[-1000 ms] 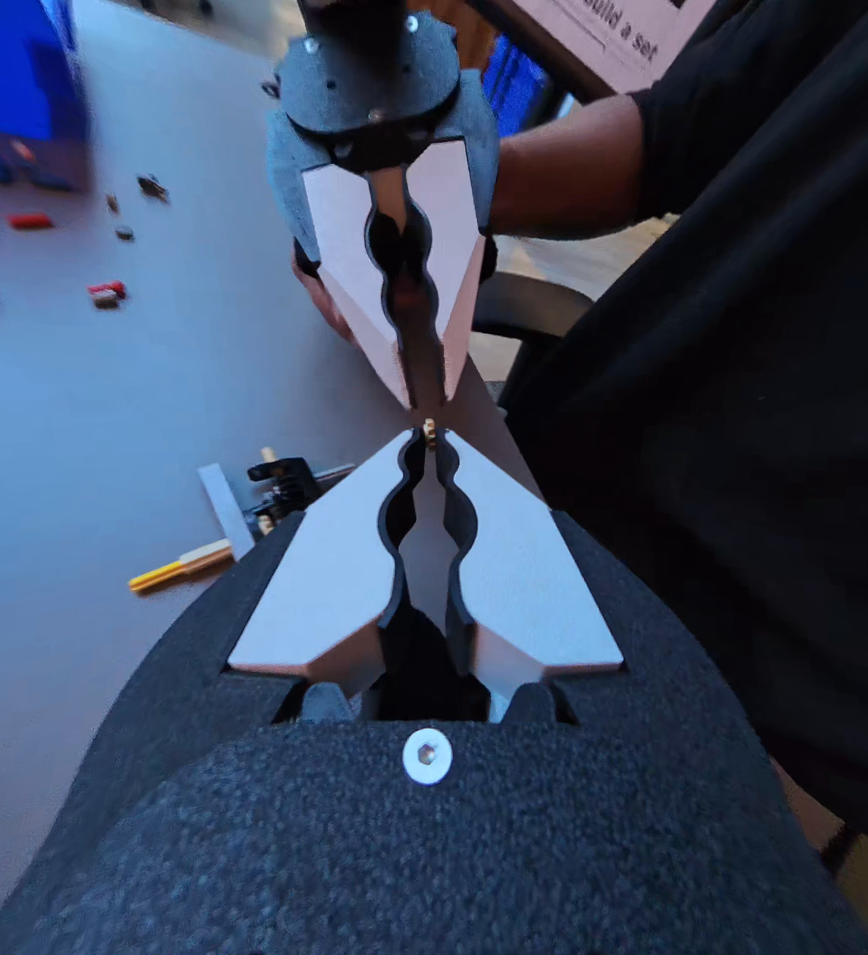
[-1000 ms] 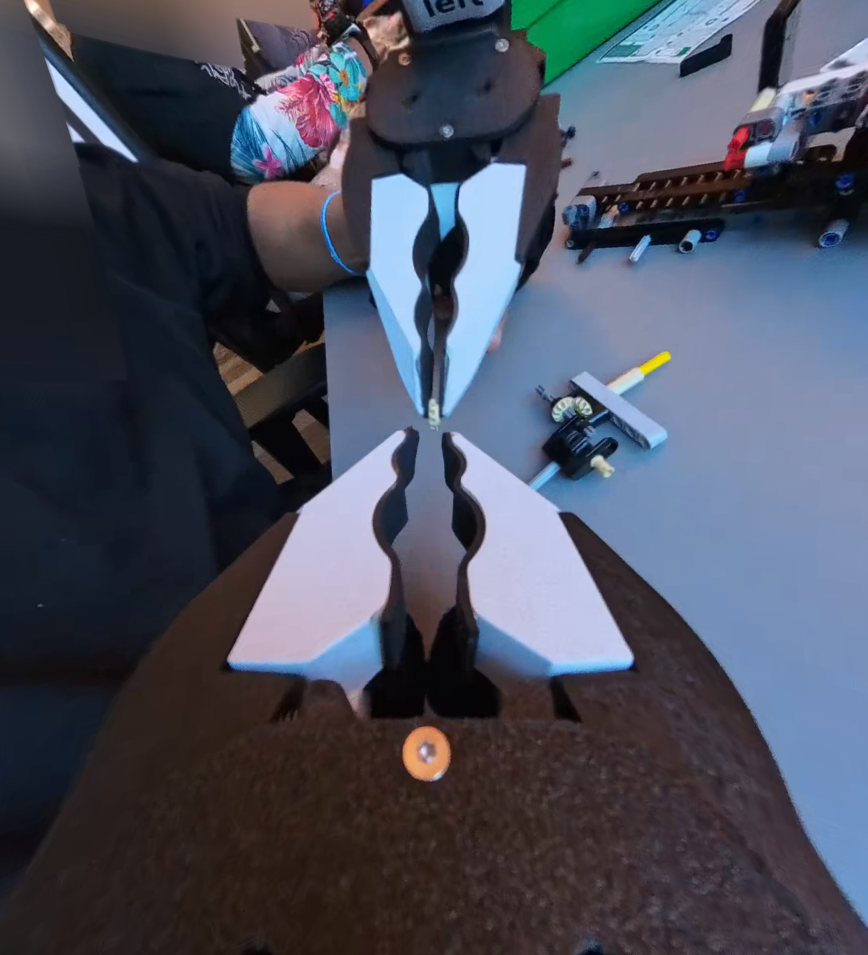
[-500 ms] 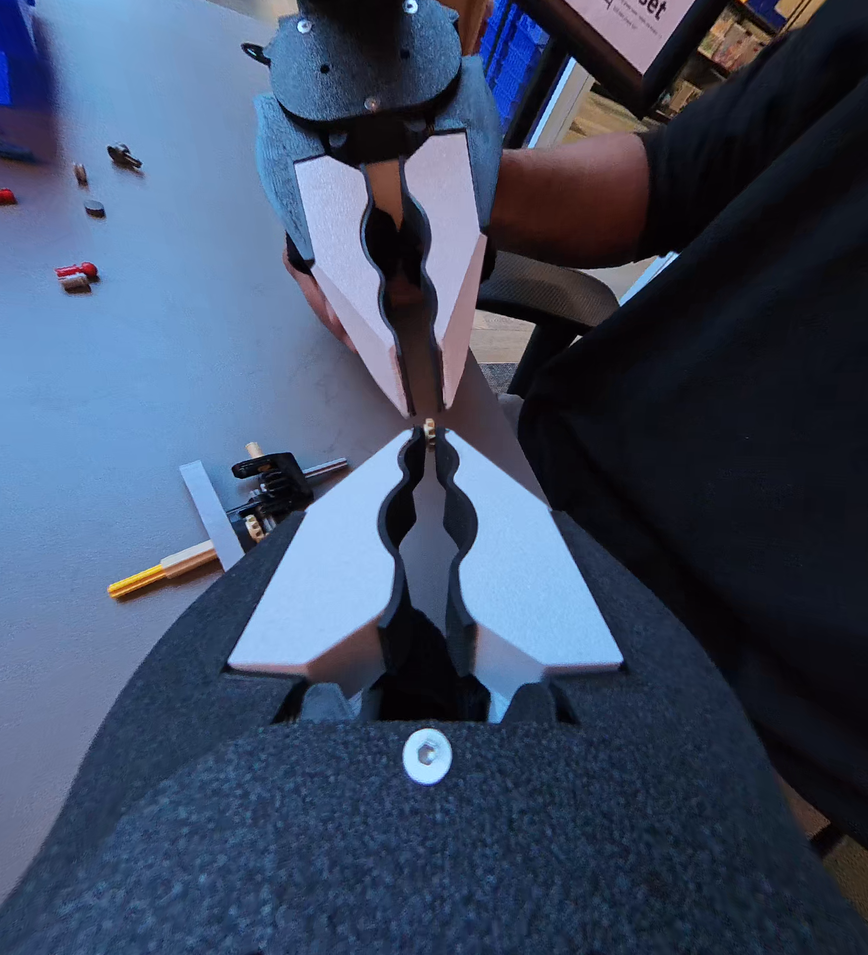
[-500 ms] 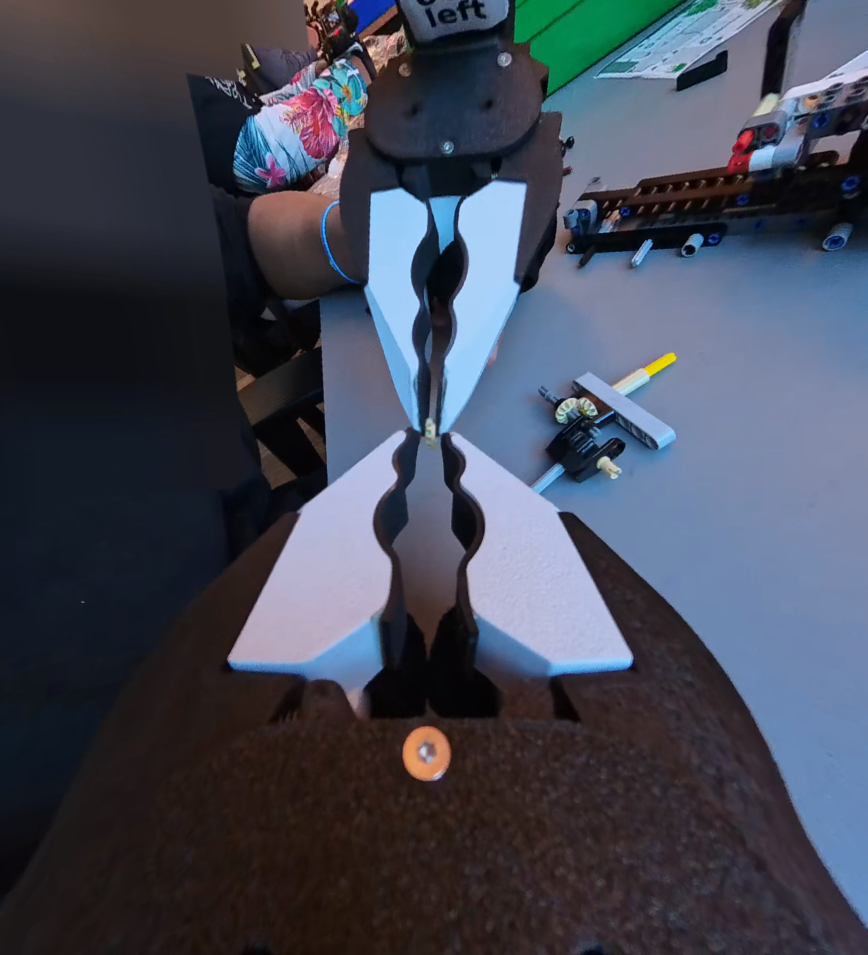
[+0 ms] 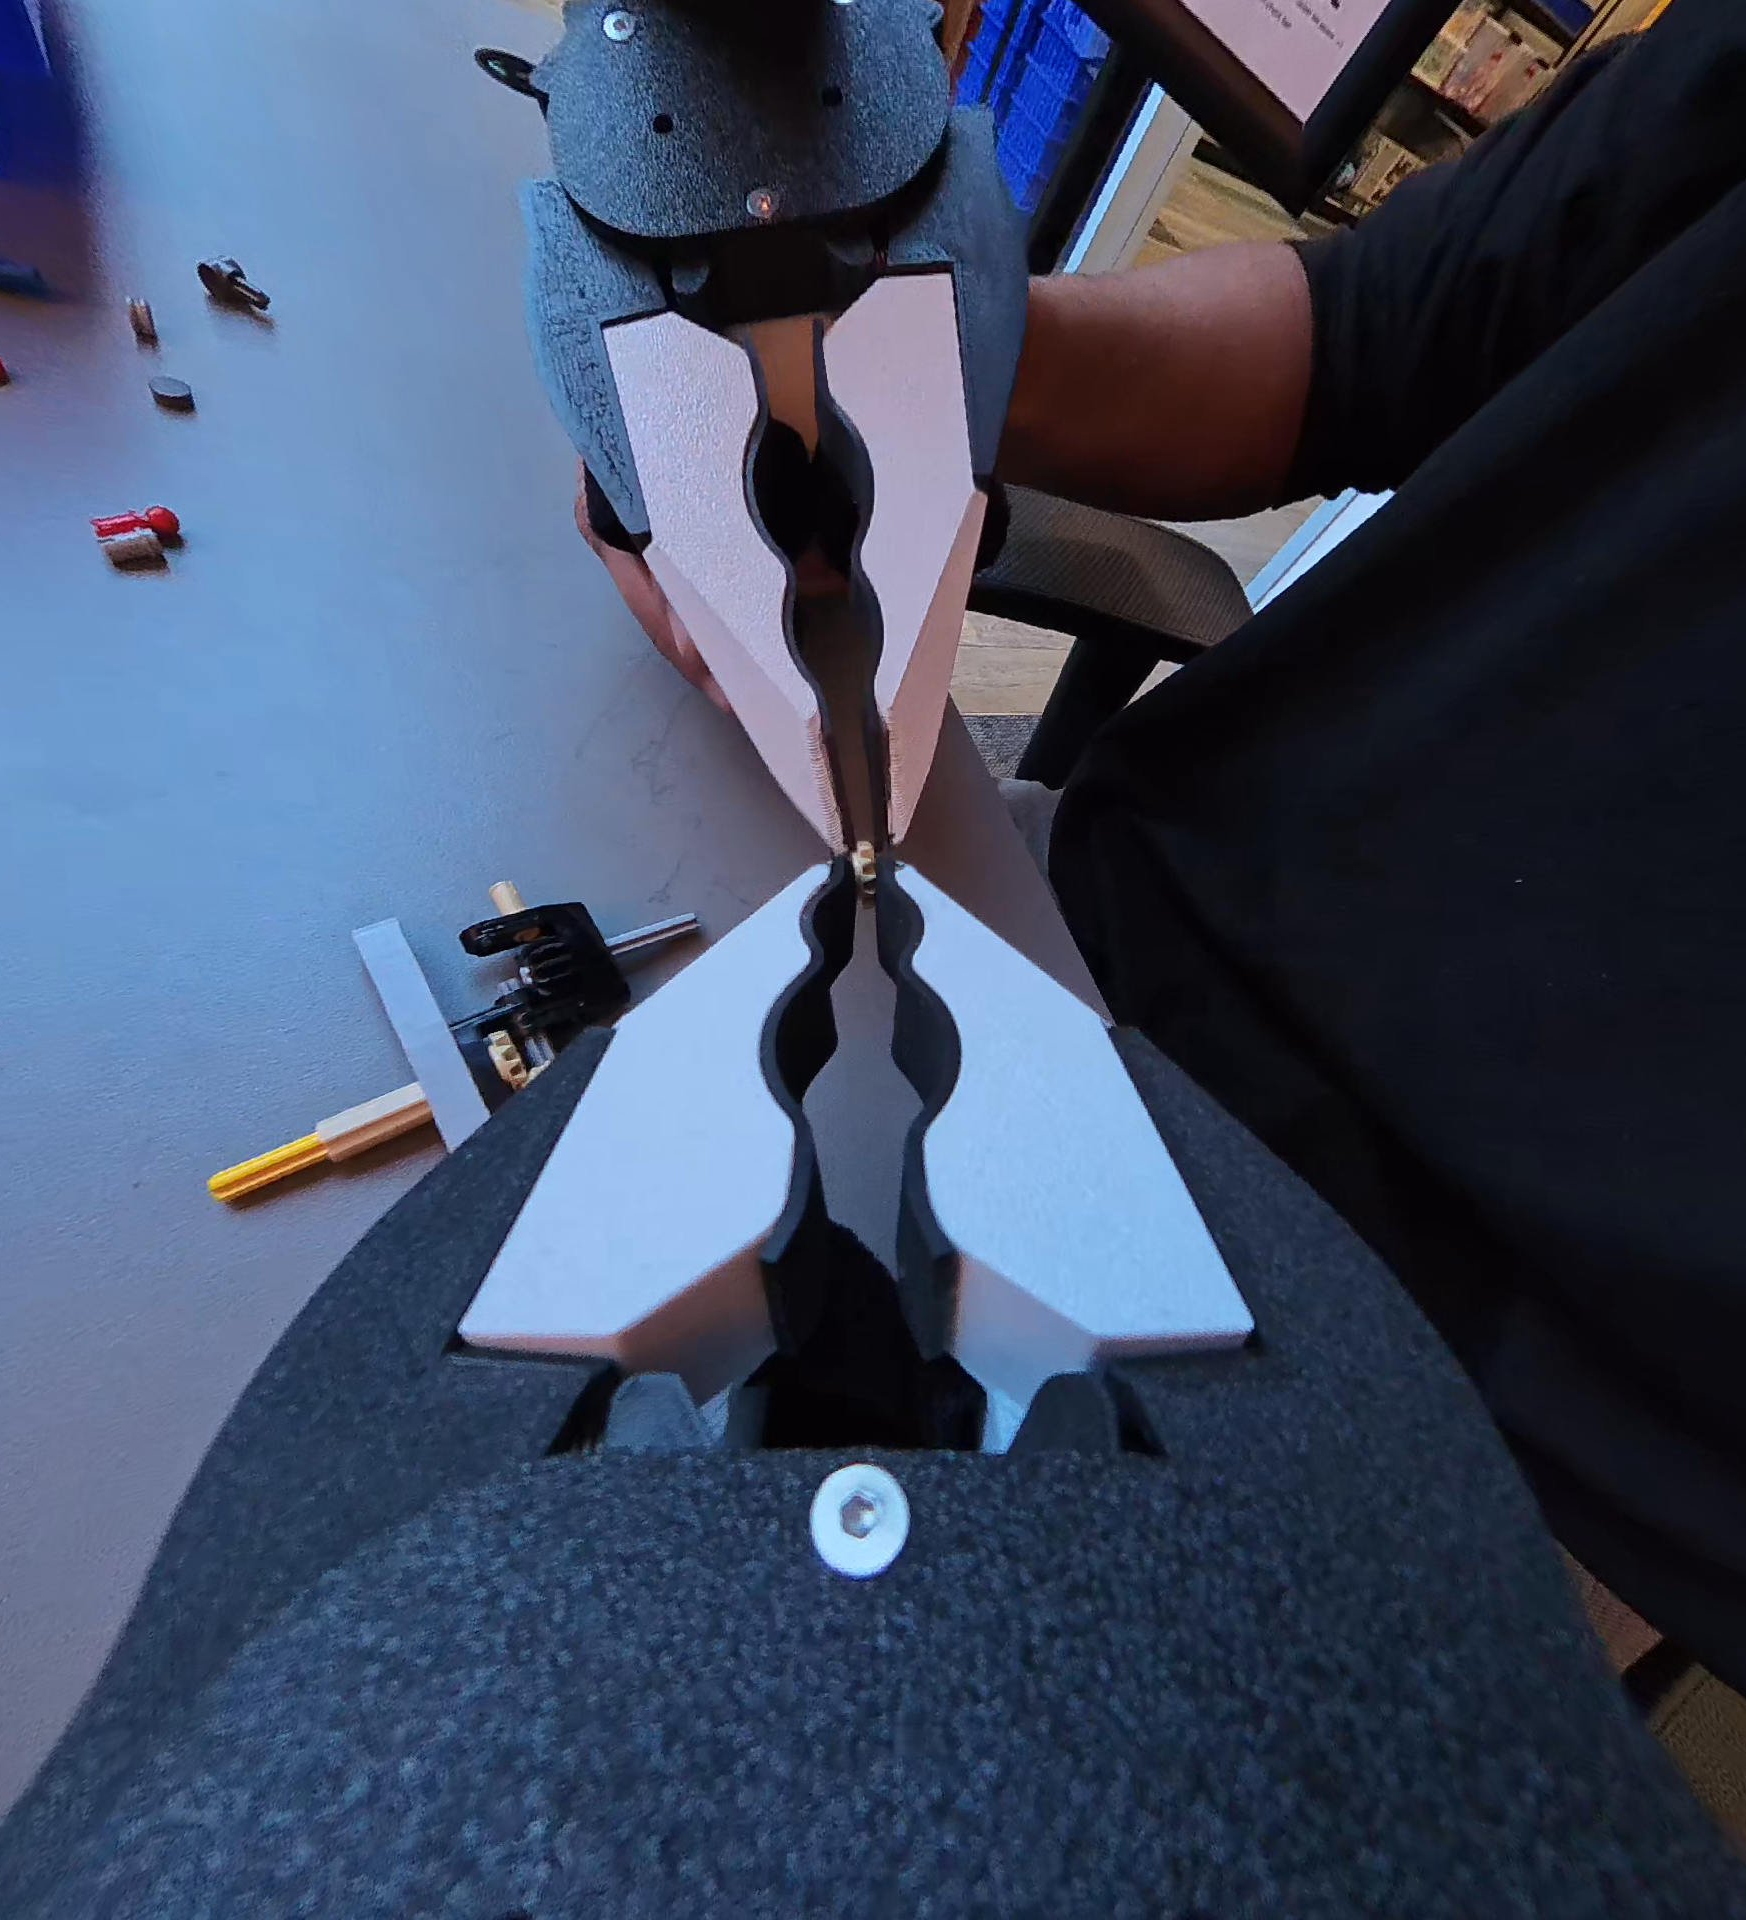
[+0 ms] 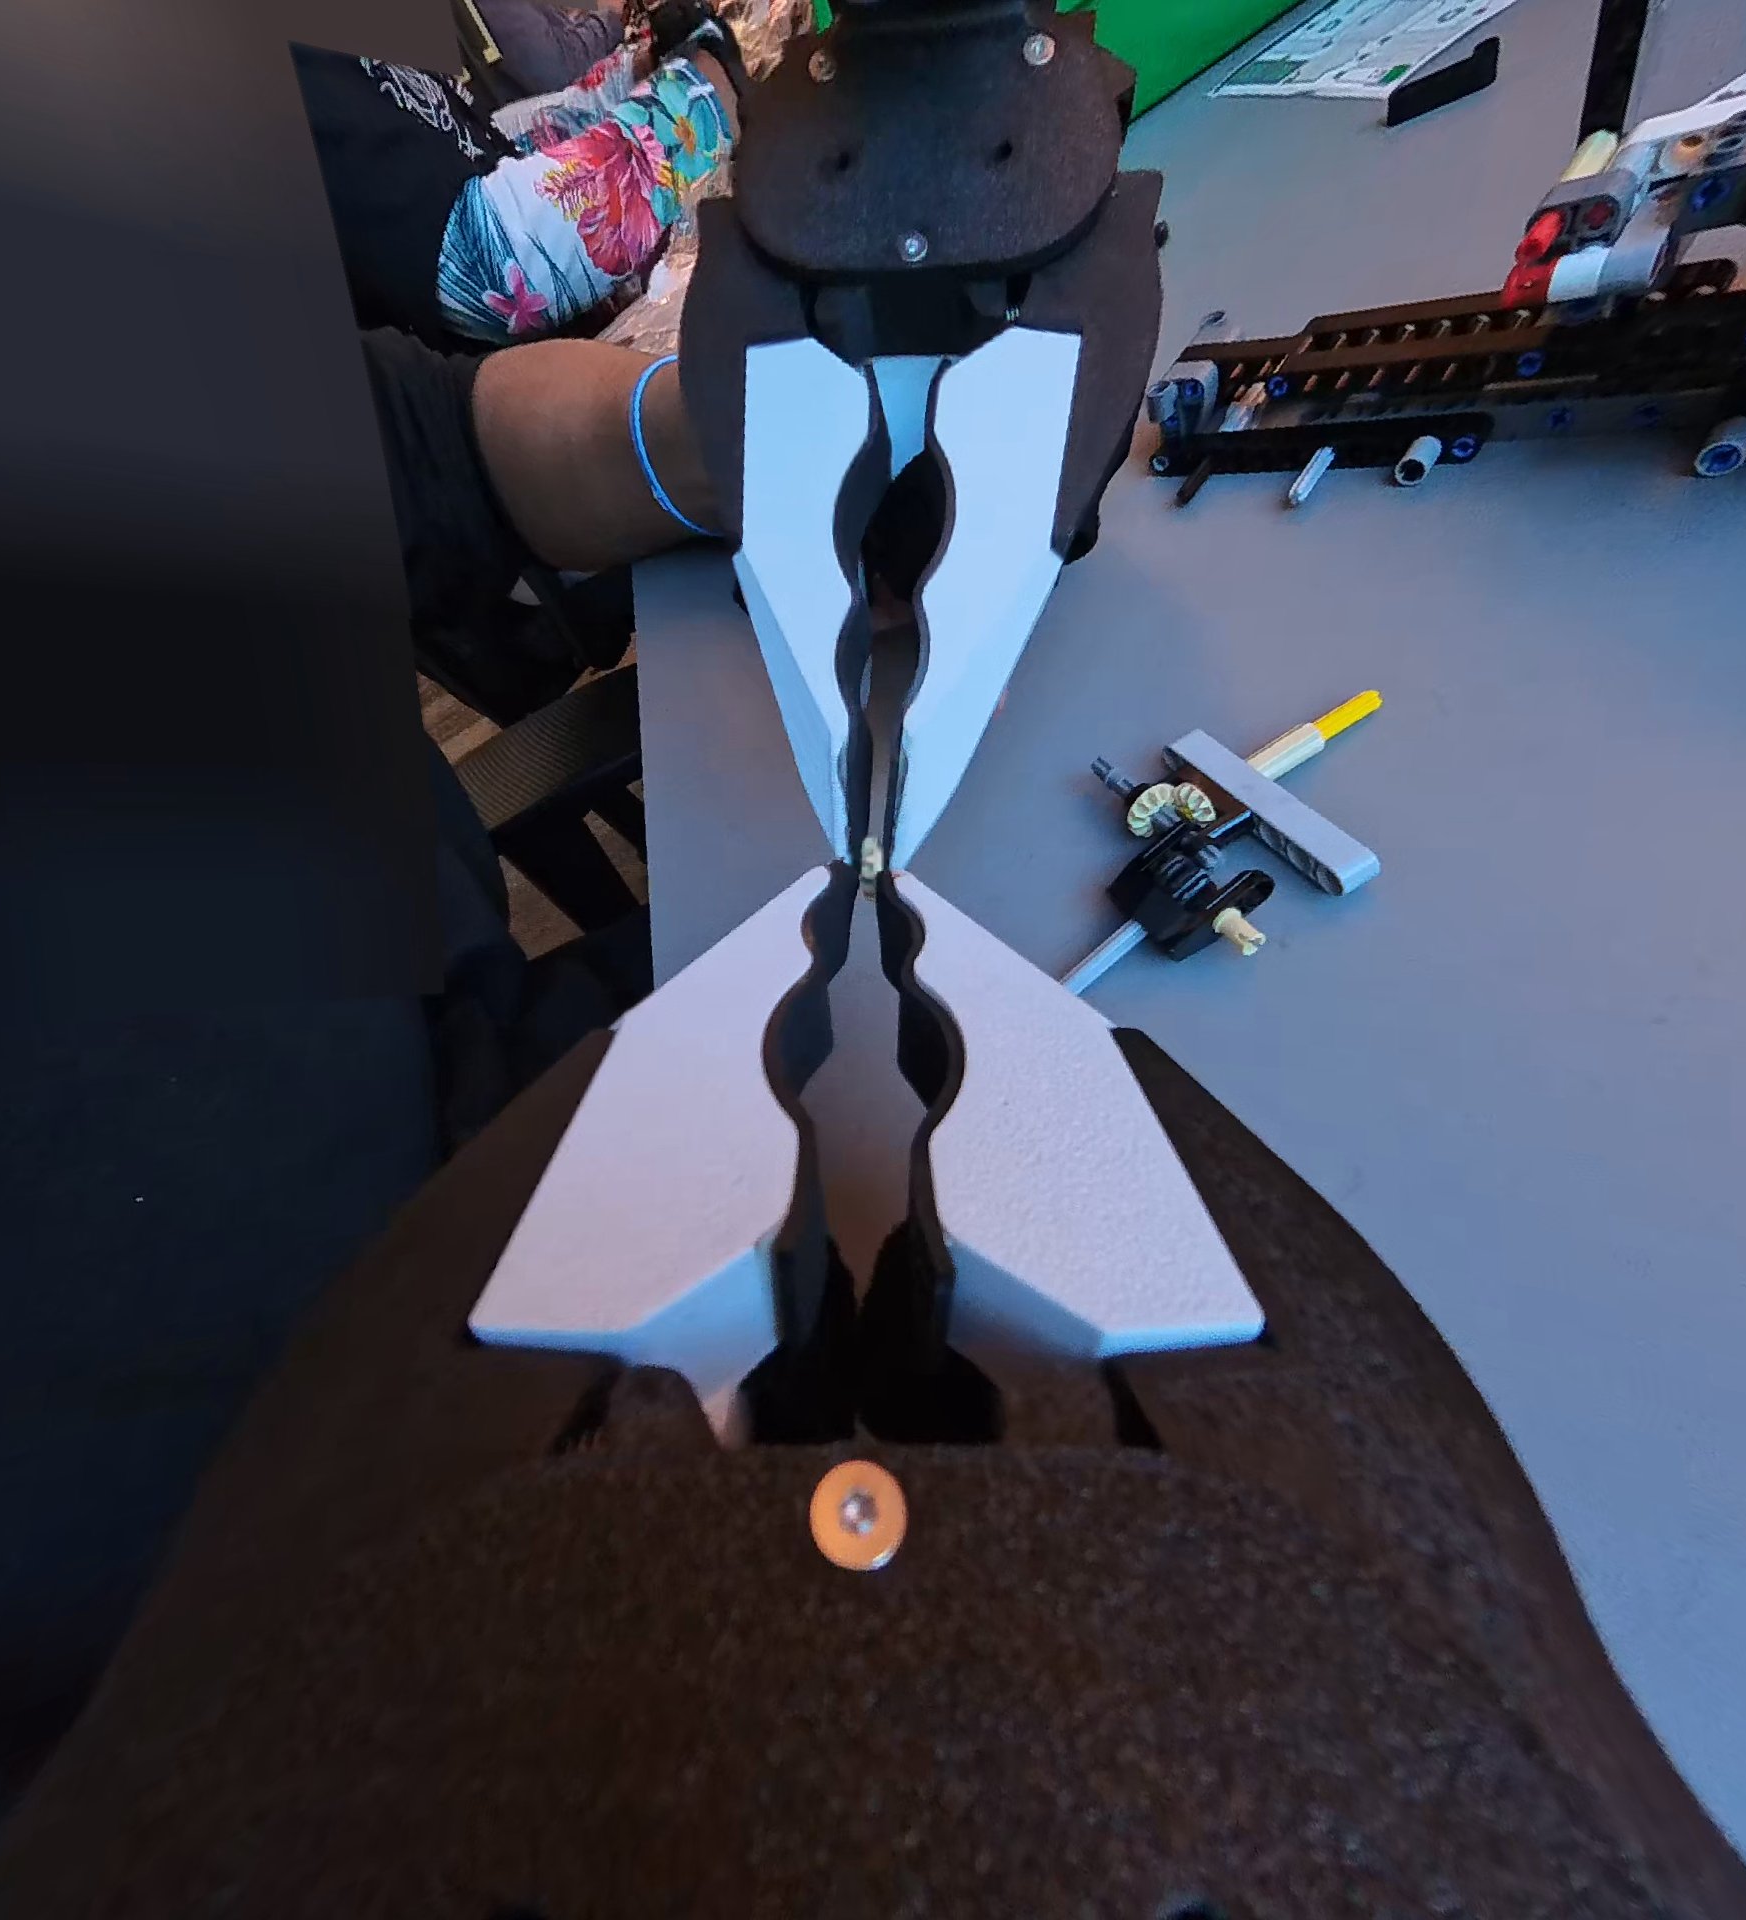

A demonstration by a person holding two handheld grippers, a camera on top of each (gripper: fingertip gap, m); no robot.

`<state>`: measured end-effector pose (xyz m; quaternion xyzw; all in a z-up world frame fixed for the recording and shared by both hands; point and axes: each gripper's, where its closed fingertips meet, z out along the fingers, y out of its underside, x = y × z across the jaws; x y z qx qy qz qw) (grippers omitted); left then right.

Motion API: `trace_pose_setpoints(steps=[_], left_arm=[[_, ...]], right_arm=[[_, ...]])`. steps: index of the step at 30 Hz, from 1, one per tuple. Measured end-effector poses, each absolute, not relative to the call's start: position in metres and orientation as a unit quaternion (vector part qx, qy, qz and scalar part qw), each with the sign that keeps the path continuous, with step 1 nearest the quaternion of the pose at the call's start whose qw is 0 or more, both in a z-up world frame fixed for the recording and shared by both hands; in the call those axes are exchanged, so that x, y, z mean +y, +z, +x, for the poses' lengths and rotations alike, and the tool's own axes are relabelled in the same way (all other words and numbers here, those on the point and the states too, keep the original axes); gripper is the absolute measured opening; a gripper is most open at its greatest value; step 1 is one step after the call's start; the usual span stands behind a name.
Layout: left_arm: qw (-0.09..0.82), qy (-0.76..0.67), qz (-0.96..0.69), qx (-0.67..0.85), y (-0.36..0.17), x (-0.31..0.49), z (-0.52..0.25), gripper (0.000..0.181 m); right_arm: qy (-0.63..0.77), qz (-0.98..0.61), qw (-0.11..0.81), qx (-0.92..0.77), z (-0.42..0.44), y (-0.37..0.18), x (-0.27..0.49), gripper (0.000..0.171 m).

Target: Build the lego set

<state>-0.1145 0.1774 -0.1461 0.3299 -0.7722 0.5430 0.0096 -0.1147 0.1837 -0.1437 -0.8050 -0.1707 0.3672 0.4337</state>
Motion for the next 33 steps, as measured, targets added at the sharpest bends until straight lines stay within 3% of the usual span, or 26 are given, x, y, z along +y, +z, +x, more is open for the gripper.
trace_pose_setpoints(steps=[13, 17, 24, 33], left_arm=[[-0.013, 0.541, 0.343, -0.768, -0.146, 0.182, -0.109, 0.002], [-0.083, 0.517, 0.346, -0.779, -0.148, 0.204, -0.108, 0.017], [-0.219, 0.387, 0.377, -0.813, -0.176, 0.252, -0.103, 0.013], [-0.188, 0.372, 0.398, -0.817, -0.186, 0.24, -0.108, 0.017]], right_arm=[[0.357, -0.812, 0.438, -0.15, -0.11, -0.145, 0.188, 0.001], [0.37, -0.818, 0.431, -0.092, -0.099, -0.143, 0.196, 0.001], [0.247, -0.923, 0.293, 0.037, -0.06, -0.169, 0.212, 0.001], [0.192, -0.95, 0.243, 0.052, -0.066, -0.16, 0.23, 0.0]])
